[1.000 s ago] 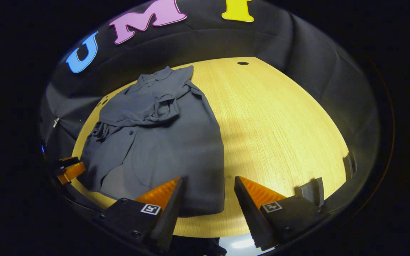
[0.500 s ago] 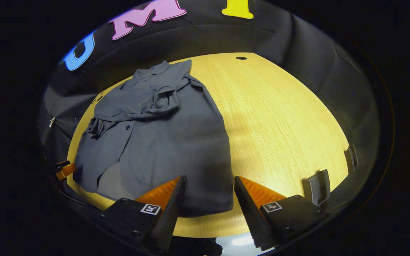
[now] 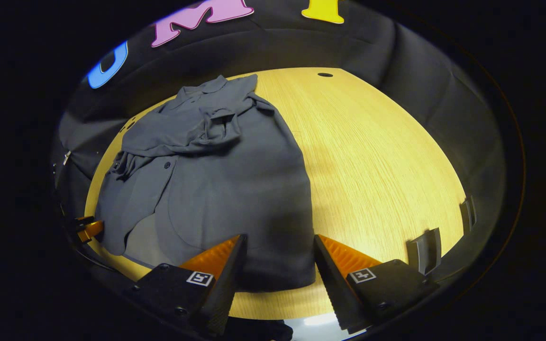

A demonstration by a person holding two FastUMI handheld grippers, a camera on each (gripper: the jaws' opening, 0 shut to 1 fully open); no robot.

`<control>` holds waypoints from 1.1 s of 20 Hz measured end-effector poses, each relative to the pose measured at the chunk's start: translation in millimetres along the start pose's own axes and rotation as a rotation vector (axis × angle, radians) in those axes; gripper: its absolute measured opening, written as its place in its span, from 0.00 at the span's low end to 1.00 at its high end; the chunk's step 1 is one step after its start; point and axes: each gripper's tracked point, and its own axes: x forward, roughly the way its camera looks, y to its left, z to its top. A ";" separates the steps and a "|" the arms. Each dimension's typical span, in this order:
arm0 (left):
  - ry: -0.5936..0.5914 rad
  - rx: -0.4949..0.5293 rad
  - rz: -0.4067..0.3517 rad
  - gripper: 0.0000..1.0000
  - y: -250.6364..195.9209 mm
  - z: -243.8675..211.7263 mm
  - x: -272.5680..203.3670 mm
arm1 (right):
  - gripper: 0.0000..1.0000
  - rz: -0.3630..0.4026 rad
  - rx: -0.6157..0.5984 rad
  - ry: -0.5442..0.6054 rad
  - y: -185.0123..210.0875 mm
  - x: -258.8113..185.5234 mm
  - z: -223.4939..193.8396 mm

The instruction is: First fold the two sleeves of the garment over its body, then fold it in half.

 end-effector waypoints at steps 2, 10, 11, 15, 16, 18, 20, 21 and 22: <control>0.001 -0.013 -0.029 0.98 -1.9 0.1 0.3 | 0.96 -0.027 -0.044 0.002 -1.9 2.6 -1.4; 0.009 0.073 -0.087 0.06 -27.4 2.0 2.2 | 0.06 0.104 0.018 0.046 21.9 2.6 -4.1; 0.014 0.058 -0.097 0.06 -30.6 0.0 -2.0 | 0.05 0.100 0.013 0.038 21.2 0.0 -4.6; 0.014 0.021 -0.128 0.06 -33.4 -12.0 -27.5 | 0.06 0.129 -0.011 0.024 25.7 -16.1 -2.4; 0.022 0.013 -0.135 0.06 -33.5 -19.7 -36.5 | 0.05 0.138 -0.003 0.033 25.1 -23.6 -5.7; 0.048 -0.012 -0.153 0.06 -33.4 -30.9 -52.0 | 0.05 0.154 0.013 0.049 19.7 -42.4 -23.6; 0.076 -0.038 -0.170 0.06 -34.5 -38.7 -65.7 | 0.05 0.166 0.015 0.062 16.9 -58.9 -49.6; 0.089 -0.047 -0.180 0.06 -36.9 -53.9 -78.1 | 0.05 0.176 0.013 0.067 17.9 -68.0 -59.0; 0.094 -0.054 -0.189 0.06 -37.3 -62.6 -87.7 | 0.05 0.186 0.011 0.065 17.2 -76.8 -60.3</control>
